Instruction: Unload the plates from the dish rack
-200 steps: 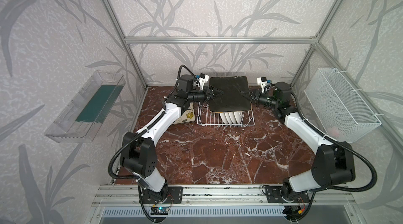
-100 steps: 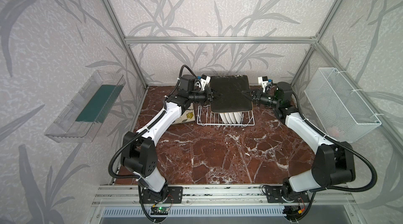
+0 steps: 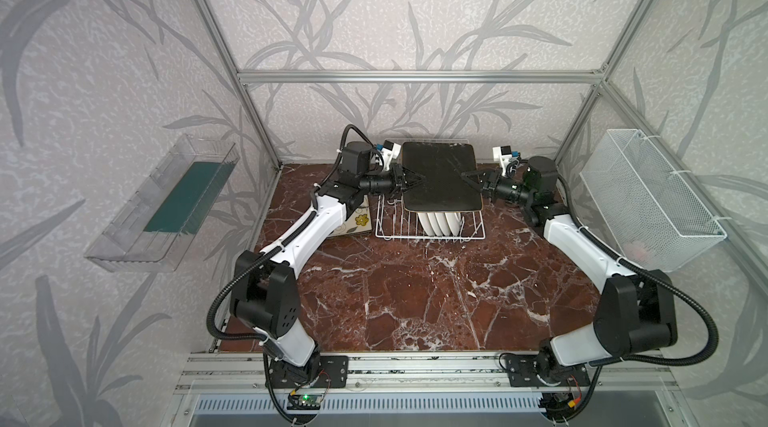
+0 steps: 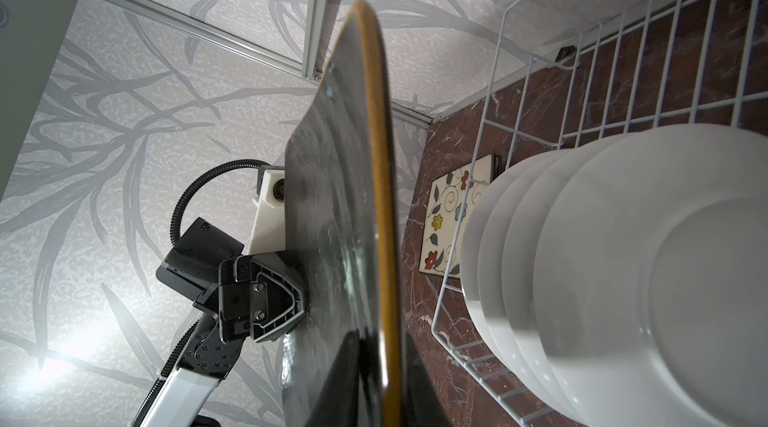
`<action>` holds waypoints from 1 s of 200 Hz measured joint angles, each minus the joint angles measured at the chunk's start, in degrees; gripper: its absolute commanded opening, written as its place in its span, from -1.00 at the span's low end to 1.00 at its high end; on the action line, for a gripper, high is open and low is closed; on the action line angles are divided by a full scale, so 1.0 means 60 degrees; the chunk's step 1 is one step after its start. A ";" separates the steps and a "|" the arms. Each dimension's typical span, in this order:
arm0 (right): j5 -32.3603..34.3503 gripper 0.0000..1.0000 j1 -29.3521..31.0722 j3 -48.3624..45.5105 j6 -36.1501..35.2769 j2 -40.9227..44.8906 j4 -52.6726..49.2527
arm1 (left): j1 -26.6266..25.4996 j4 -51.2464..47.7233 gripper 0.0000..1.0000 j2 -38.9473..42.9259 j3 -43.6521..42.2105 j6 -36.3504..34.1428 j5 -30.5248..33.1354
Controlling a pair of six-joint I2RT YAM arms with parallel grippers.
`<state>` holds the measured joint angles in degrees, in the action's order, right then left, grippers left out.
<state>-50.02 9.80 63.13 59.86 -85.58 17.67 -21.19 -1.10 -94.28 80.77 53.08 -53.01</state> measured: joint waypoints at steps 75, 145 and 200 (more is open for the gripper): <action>0.0033 -0.21 0.0007 0.0000 0.0033 0.0000 0.0004 | -0.0051 0.0688 -1.00 0.0000 -0.0350 0.0601 0.0109; -0.0025 0.15 0.0018 0.0000 0.0044 0.0000 0.0018 | -0.0066 0.0539 -1.00 0.0000 -0.0357 0.0616 0.0313; -0.0259 0.53 0.0033 0.0131 0.0007 0.0000 0.0011 | -0.0004 0.0576 -1.00 0.0000 -0.0357 0.0867 0.0335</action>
<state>-51.57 10.00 63.92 59.90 -85.58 17.74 -21.21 2.35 -94.28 78.63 58.28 -51.00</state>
